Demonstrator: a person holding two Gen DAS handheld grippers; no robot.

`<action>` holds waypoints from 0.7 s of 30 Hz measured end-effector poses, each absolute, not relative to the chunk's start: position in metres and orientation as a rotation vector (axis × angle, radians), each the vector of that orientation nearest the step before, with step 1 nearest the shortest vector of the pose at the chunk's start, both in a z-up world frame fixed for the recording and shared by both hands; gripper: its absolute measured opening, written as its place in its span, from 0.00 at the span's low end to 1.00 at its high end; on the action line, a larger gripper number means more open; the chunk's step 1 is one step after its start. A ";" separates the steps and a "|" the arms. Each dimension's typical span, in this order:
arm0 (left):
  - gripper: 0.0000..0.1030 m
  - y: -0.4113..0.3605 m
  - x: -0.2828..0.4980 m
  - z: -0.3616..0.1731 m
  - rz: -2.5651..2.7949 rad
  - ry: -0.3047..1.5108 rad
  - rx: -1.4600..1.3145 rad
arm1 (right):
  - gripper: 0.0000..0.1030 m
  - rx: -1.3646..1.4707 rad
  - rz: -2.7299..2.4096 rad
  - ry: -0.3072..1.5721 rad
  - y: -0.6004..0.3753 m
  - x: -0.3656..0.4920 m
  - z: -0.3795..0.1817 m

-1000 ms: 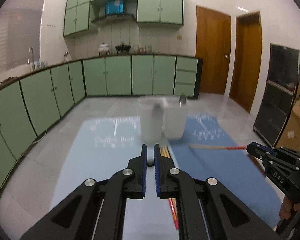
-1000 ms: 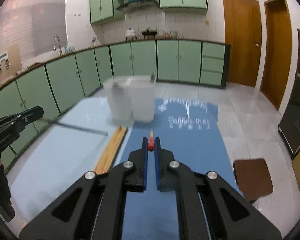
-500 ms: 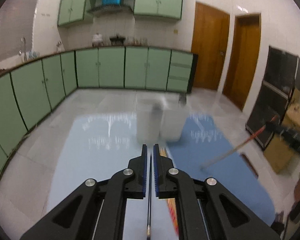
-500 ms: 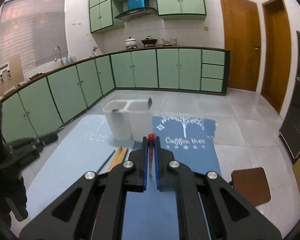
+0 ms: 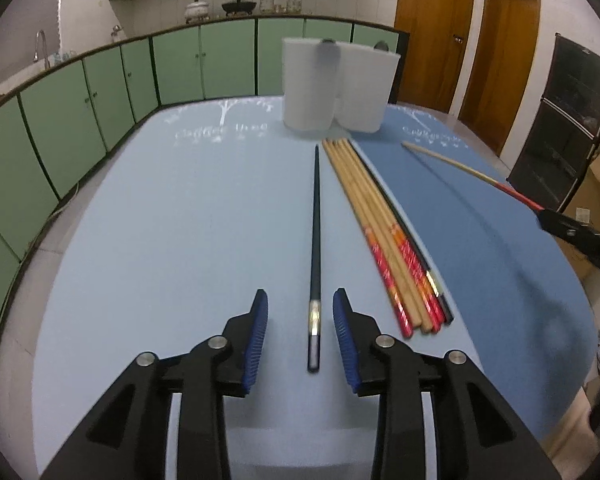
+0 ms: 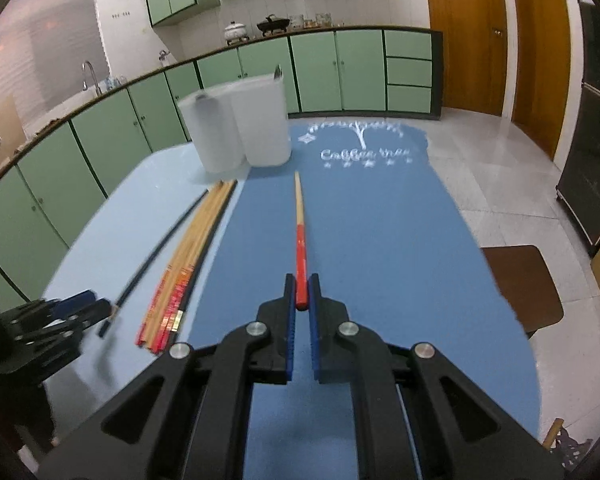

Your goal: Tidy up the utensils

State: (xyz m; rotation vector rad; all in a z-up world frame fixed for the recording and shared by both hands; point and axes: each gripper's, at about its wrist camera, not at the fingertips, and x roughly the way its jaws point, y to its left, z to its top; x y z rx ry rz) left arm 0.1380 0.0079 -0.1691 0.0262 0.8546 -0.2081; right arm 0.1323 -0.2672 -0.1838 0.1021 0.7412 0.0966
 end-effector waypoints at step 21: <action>0.17 -0.004 0.126 -0.177 -0.191 0.836 0.047 | 0.05 0.083 0.086 0.768 -0.256 0.152 -0.211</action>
